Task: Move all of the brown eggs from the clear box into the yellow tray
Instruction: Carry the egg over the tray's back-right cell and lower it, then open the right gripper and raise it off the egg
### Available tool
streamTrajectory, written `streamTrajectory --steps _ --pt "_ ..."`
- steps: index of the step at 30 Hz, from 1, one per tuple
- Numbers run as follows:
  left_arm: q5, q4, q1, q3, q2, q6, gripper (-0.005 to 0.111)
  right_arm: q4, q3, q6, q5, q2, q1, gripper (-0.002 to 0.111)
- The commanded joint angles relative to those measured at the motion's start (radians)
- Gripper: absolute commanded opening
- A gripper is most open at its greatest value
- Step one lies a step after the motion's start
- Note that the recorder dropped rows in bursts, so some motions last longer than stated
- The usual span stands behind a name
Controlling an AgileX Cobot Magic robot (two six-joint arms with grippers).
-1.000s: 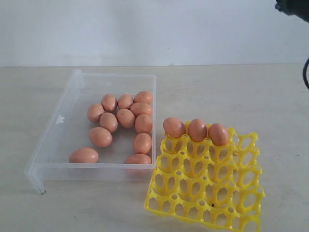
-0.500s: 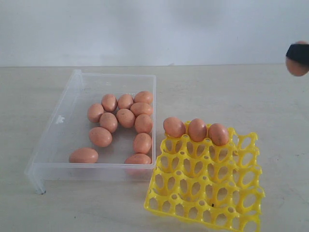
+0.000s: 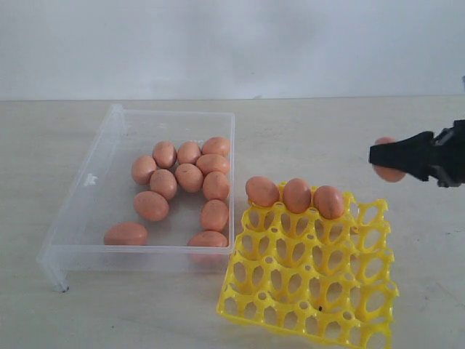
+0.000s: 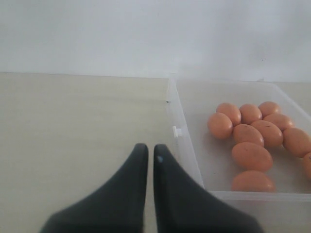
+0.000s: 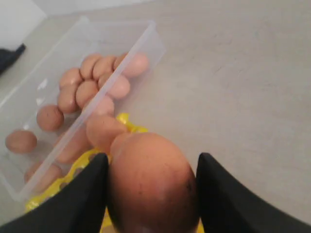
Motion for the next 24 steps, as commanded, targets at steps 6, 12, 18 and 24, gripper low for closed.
streamTrajectory --steps 6,12,18,24 --pt "-0.006 -0.003 0.003 0.003 -0.002 0.002 0.004 -0.019 0.004 -0.082 0.228 0.018 0.145 0.0" --pt "-0.006 -0.003 0.003 0.003 -0.002 0.002 0.004 0.0 0.004 -0.082 0.268 0.026 0.145 0.0" --pt "-0.006 -0.003 0.003 0.003 -0.002 0.002 0.004 0.063 0.004 -0.083 0.211 0.124 0.145 0.0" --pt "-0.006 -0.003 0.003 0.003 -0.002 0.002 0.004 0.111 0.004 -0.119 0.236 0.138 0.145 0.0"
